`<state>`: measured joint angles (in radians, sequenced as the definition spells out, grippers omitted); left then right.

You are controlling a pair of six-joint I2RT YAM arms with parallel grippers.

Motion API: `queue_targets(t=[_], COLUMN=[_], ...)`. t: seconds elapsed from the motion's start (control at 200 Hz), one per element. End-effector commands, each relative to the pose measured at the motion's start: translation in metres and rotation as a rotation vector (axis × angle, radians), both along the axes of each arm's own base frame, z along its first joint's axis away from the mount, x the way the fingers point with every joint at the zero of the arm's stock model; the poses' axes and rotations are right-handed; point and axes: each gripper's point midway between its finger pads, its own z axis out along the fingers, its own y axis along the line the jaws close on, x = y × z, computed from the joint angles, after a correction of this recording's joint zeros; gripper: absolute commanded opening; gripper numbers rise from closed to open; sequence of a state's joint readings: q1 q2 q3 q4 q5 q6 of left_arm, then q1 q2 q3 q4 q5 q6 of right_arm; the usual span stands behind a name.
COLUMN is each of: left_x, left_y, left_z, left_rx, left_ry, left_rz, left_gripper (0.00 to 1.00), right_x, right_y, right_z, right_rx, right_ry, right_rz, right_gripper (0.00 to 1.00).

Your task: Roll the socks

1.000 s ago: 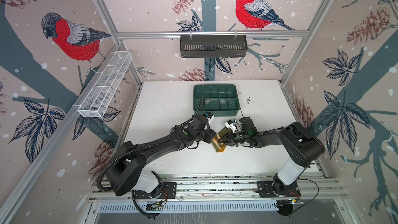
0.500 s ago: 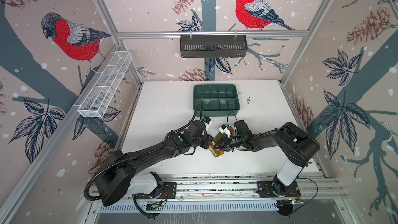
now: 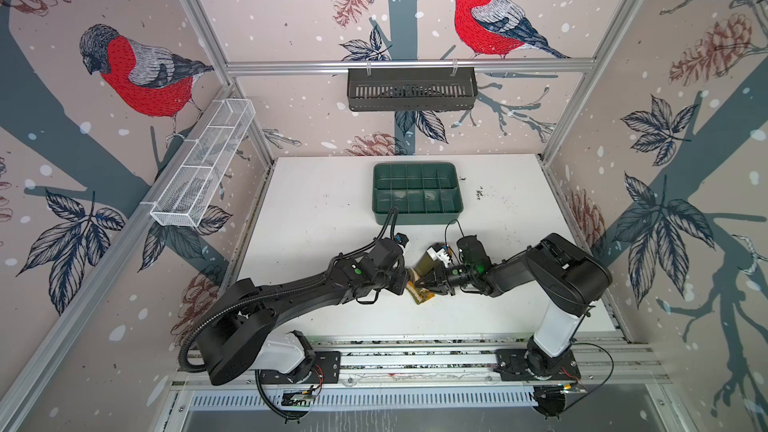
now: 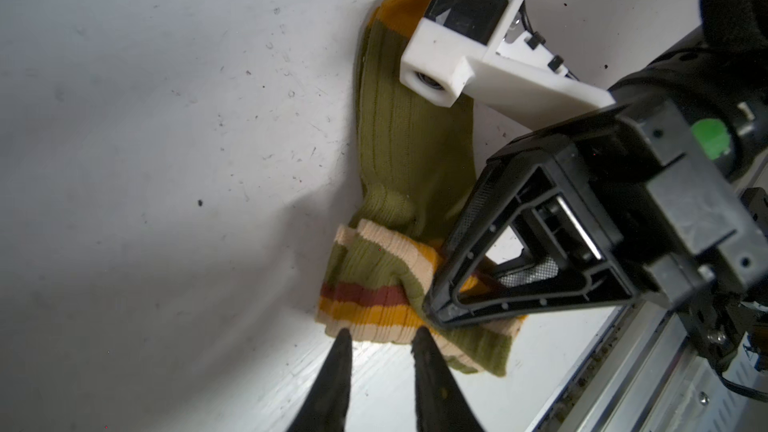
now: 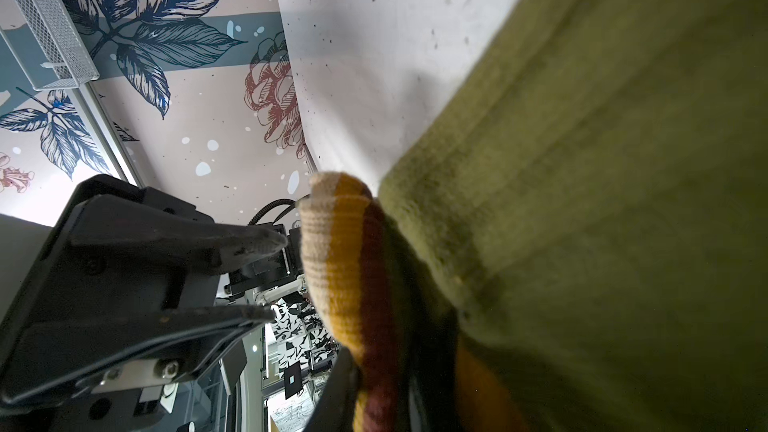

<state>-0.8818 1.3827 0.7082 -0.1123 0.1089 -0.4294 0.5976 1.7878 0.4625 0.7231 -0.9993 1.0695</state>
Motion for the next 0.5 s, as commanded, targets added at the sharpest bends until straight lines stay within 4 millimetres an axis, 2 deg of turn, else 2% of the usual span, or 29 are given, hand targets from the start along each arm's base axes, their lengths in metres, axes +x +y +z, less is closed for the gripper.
queue_targets(t=[0.0,0.495], left_x=[0.006,0.011], left_y=[-0.014,-0.034], left_z=[0.006,-0.004], left_rx=[-0.033,-0.041], left_ry=[-0.026,-0.012], left_rz=[-0.014,-0.041], left_gripper=[0.27,0.26], right_x=[0.0,0.002], right_y=[-0.001,-0.005], right_z=[-0.001,-0.004], right_rx=[0.003,-0.025], right_ry=[-0.018,-0.035], right_rz=[0.003,0.002], right_gripper=[0.19,0.19])
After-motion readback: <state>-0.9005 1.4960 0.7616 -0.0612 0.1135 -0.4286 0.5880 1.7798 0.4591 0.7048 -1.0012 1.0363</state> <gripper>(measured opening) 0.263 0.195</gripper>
